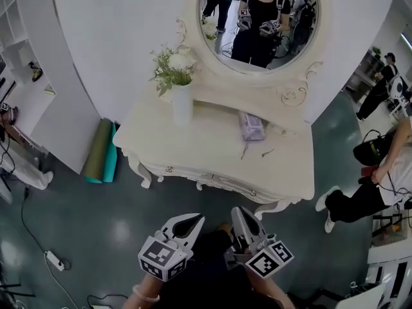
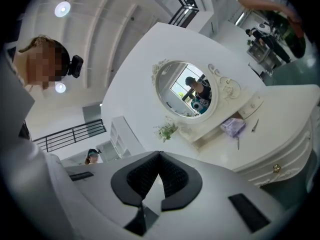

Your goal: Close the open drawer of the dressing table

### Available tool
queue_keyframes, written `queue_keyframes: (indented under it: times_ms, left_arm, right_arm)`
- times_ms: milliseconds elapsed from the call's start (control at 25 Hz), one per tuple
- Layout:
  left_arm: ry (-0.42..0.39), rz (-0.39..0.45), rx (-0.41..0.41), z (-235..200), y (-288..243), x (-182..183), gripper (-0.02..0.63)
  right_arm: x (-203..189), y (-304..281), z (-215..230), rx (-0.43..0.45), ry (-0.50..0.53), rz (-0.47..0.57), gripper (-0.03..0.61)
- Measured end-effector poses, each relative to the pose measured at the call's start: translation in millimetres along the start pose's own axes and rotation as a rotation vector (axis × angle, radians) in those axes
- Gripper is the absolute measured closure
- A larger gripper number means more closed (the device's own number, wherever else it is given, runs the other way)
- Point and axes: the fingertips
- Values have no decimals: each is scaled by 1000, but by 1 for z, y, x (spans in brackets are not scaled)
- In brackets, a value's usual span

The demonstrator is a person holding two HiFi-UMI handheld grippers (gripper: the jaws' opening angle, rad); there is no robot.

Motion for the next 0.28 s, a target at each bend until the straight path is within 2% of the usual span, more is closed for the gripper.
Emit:
queue_keyframes:
  times_ms: [120, 280]
  left_arm:
    - [45, -8, 13, -3, 8, -11, 595]
    - [61, -15, 33, -13, 16, -17, 595]
  right_arm:
    - [-6, -9, -10, 30, 0, -17, 565]
    - [-9, -22, -24, 66, 22, -26, 566]
Point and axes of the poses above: the fingertips, and each gripper's own axes: y backward along the fingers, z to its right, x out of its top, and after that the axes turned 8 degrees about -z, right-handed
